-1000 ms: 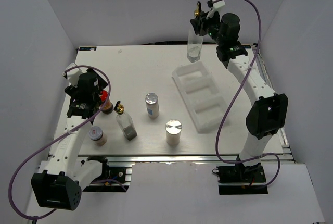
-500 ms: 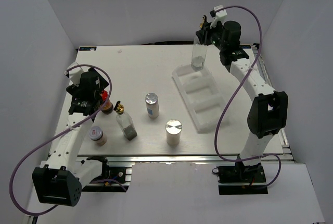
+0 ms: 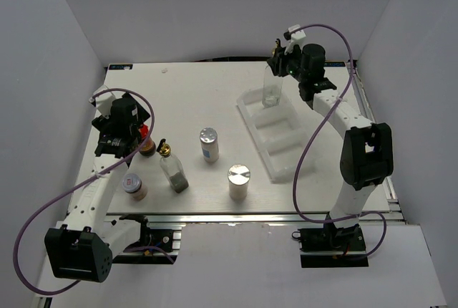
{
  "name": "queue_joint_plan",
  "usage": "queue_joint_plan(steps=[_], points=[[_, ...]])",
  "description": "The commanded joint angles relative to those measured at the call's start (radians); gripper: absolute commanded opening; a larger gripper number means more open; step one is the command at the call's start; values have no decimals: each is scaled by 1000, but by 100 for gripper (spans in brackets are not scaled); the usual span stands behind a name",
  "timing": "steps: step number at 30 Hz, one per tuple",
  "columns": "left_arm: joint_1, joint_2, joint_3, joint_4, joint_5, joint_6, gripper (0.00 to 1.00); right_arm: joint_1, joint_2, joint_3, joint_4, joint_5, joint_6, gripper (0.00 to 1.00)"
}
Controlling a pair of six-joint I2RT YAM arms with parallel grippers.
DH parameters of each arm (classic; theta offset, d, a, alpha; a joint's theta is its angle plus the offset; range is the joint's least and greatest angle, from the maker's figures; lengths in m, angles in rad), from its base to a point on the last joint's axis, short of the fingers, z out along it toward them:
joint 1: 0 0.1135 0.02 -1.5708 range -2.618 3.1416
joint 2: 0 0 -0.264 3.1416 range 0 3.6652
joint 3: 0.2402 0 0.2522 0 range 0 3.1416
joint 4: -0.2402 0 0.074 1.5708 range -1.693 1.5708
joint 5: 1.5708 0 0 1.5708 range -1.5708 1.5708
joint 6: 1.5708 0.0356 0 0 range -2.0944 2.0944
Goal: Organize the condiment bottles
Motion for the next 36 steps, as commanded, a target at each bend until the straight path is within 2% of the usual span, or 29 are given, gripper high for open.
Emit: queue_joint_plan(steps=[1,8,9,11,12,18,20,21,24,27,33,36], points=[[-1,-10,28,-1,6,-2,98,-7,-29,-10,218,-2,-43,0],[1,-16,63,-29,14,3,98,-6,-26,-52,221,-21,-74,0],[1,-18,66,-32,15,3,98,-7,-28,-56,220,-19,-74,14],[-1,-26,78,-33,29,4,98,-7,-34,-79,226,-17,-75,22],[-1,-27,83,-36,34,4,98,-7,-37,-87,229,-17,-75,32],[1,-75,97,-24,144,20,98,-7,-54,-133,247,-7,-77,61],[-1,-92,101,-20,167,17,98,-7,-62,-144,248,-10,-75,64],[-1,-104,115,-24,167,11,98,-6,-65,-147,249,-11,-71,71],[-1,-104,156,-58,161,3,98,-6,-74,-153,241,-5,-61,82],[-1,-83,192,-90,190,0,98,-7,-94,-152,215,7,-58,89],[-1,-30,248,-64,313,10,98,-7,-172,-138,139,88,-54,89],[-19,-4,291,-43,351,26,98,-7,-215,-133,68,82,-57,90]])
